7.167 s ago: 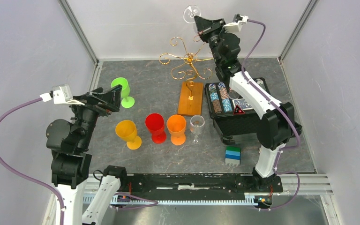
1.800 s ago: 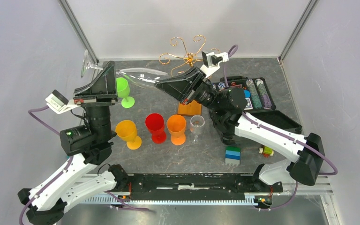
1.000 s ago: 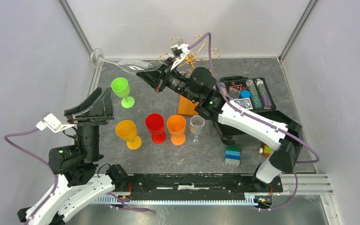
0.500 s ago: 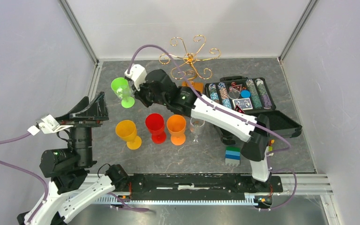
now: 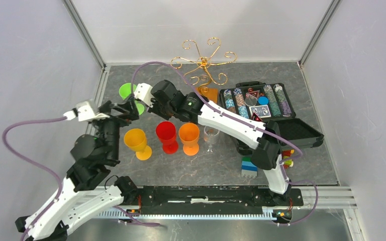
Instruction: Take the wine glass off the wine glass rack
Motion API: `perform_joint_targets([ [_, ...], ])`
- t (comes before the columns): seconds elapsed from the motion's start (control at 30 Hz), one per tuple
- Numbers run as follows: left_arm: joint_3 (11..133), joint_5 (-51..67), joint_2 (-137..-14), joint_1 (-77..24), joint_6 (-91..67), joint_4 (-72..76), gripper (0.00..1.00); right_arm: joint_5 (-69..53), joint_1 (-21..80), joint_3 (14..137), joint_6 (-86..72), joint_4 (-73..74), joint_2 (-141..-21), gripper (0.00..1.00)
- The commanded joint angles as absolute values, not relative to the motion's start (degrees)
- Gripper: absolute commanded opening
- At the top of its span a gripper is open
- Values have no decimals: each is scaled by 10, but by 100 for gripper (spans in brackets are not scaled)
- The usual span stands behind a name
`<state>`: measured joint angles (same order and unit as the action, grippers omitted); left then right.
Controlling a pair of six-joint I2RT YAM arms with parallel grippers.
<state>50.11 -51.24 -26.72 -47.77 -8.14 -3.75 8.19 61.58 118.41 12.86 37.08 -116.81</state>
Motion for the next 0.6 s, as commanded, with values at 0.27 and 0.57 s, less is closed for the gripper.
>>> perform_joint_targets([
  [0.27, 531, -555, -331, -469, -122, -71, 82, 18, 585, 1214, 163, 425, -1168, 0],
  [0.57, 493, -441, -280, -462, -72, -19, 91, 2, 552, 1208, 120, 447, -1168, 0],
])
